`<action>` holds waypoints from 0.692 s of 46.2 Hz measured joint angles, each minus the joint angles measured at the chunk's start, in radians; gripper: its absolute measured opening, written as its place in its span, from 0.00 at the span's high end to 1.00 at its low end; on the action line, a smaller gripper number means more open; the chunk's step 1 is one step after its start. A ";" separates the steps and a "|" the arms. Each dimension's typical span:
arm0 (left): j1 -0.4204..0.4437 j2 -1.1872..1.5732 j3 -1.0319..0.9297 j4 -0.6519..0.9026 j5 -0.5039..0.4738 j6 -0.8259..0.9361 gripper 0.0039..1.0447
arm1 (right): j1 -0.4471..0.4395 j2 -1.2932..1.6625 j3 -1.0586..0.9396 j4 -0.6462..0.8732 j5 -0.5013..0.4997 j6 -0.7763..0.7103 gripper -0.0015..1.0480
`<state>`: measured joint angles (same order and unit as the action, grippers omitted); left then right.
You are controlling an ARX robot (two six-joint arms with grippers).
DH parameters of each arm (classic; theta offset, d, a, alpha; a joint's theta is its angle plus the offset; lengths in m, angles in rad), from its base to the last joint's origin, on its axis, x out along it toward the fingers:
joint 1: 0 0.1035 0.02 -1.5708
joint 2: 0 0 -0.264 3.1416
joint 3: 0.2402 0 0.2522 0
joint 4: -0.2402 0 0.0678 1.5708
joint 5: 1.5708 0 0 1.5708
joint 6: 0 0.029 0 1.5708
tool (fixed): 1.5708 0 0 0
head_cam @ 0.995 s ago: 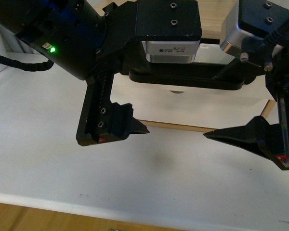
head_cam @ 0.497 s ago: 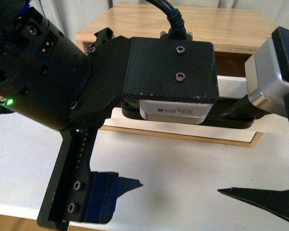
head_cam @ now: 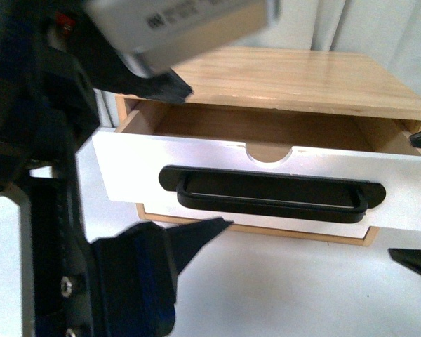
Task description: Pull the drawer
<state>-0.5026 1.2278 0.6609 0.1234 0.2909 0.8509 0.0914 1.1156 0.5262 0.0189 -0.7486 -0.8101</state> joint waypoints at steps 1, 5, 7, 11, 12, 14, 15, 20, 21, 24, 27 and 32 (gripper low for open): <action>0.003 -0.019 -0.015 0.019 -0.015 -0.018 0.05 | -0.014 -0.026 -0.013 0.015 -0.003 0.019 0.09; 0.023 -0.126 -0.090 0.102 -0.068 -0.115 0.05 | -0.063 -0.106 -0.054 0.048 0.002 0.076 0.09; 0.027 -0.159 -0.114 0.124 -0.102 -0.151 0.05 | -0.088 -0.145 -0.071 0.058 -0.002 0.106 0.09; 0.043 -0.233 -0.169 0.167 -0.160 -0.216 0.05 | -0.128 -0.209 -0.097 0.076 0.001 0.151 0.09; 0.045 -0.238 -0.173 0.170 -0.165 -0.222 0.05 | -0.142 -0.230 -0.105 0.079 0.001 0.170 0.09; 0.051 -0.283 -0.210 0.198 -0.212 -0.264 0.05 | -0.165 -0.264 -0.116 0.082 -0.002 0.194 0.09; 0.056 -0.303 -0.227 0.211 -0.234 -0.278 0.05 | -0.188 -0.296 -0.127 0.091 -0.002 0.216 0.09; 0.063 -0.412 -0.304 0.239 -0.378 -0.369 0.05 | -0.266 -0.404 -0.162 0.106 0.007 0.317 0.09; 0.062 -0.436 -0.319 0.238 -0.412 -0.386 0.05 | -0.274 -0.415 -0.166 0.105 0.009 0.326 0.09; 0.050 -0.499 -0.355 0.226 -0.491 -0.427 0.05 | -0.318 -0.486 -0.189 0.081 0.006 0.373 0.09; 0.025 -0.586 -0.391 0.187 -0.607 -0.474 0.05 | -0.363 -0.558 -0.209 0.037 0.000 0.424 0.09; 0.008 -0.734 -0.438 0.077 -0.777 -0.573 0.05 | -0.439 -0.678 -0.232 -0.059 -0.014 0.463 0.09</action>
<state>-0.4942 0.4934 0.2234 0.2001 -0.4866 0.2779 -0.3477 0.4374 0.2947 -0.0399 -0.7631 -0.3466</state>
